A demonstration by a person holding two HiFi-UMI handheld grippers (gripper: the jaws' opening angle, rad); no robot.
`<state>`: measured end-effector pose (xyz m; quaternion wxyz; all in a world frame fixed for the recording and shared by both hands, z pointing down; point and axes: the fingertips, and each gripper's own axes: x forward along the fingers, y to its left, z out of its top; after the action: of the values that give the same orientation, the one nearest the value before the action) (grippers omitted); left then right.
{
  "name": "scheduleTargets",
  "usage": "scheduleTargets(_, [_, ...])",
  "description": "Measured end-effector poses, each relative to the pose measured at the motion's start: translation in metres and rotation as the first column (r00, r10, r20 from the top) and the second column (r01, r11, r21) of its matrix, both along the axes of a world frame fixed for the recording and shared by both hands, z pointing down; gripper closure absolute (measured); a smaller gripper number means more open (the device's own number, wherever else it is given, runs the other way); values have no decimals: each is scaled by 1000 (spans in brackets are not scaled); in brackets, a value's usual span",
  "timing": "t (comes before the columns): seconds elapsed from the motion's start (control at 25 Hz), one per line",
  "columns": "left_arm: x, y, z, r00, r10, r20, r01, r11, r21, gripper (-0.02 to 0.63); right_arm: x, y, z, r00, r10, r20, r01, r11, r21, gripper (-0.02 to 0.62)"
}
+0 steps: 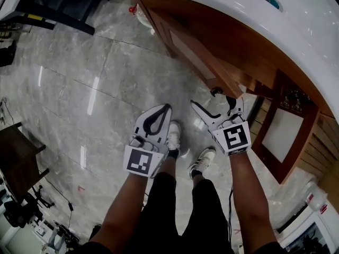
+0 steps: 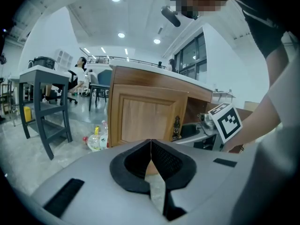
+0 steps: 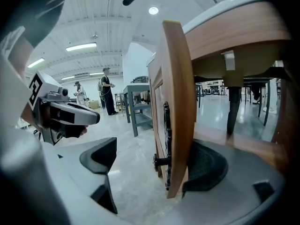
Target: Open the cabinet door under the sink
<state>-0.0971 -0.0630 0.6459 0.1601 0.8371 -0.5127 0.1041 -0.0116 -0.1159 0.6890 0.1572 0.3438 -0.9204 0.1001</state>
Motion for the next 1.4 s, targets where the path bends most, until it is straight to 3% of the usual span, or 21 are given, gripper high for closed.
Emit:
scheduleTargets(0.24, [-17, 12, -1, 999, -54, 0, 54, 999, -4, 583, -22, 21, -7, 999, -7, 34, 7, 1000, -11, 160])
scheduleTargets(0.4, [-29, 18, 0, 996, -85, 4, 85, 996, -4, 583, -35, 30, -11, 999, -21, 42, 24, 998, -63, 160])
scheduleTargets(0.68, [-50, 27, 1, 992, -125, 10, 125, 992, -11, 583, -47, 47, -6, 999, -41, 18, 42, 997, -68, 160])
scheduleTargets(1.12, [-71, 30, 3, 986, -168, 13, 169, 986, -12, 583, -82, 65, -15, 995, -63, 78, 68, 996, -58, 160])
scheduleTargets(1.4, [-106, 37, 3, 961, -275, 15, 275, 961, -24, 583, -123, 85, -16, 989, -119, 85, 124, 990, -61, 161])
